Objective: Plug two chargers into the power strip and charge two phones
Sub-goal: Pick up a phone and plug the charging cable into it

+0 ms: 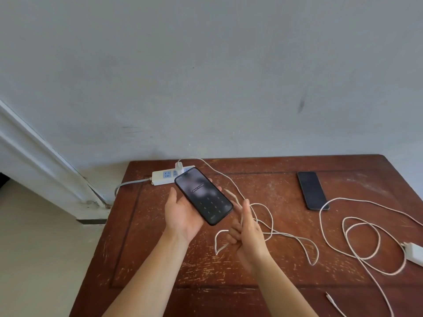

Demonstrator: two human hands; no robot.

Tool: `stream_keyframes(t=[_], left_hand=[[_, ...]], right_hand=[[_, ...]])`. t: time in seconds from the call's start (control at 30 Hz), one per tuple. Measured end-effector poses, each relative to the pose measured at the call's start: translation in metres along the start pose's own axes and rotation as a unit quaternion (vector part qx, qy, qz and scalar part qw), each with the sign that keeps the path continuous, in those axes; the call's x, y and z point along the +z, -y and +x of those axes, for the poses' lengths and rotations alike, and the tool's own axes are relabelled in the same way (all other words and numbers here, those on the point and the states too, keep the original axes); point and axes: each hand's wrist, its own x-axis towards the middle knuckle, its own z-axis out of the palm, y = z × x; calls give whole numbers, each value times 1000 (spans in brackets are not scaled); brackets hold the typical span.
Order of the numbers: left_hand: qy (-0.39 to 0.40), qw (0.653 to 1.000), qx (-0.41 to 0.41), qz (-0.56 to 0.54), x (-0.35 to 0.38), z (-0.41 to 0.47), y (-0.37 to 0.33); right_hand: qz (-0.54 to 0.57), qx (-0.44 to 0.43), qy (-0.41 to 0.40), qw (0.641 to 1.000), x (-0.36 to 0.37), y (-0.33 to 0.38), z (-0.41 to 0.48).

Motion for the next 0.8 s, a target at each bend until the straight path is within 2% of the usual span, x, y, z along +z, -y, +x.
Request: stream_keyframes(t=[0.07, 0.17, 0.33, 0.5, 0.6, 0.8], left_hand=[[-1, 1000, 21, -19, 2, 1, -5], [16, 998, 37, -47, 5, -1, -15], [25, 997, 41, -62, 13, -7, -26], [2, 994, 53, -97, 21, -6, -32], [-12, 993, 57, -99, 23, -6, -34], [-22, 991, 63, -115, 21, -11, -33]], right_hand=[[-8, -34, -33, 999, -4, 6, -2], [-41, -88, -27, 995, -9, 12, -5], [-37, -83, -5, 996, -4, 12, -13], [-170, -118, -17, 978, 11, 9, -29], [-228, -137, 4, 964, 19, 7, -37], [-257, -171, 27, 951, 33, 0, -46]])
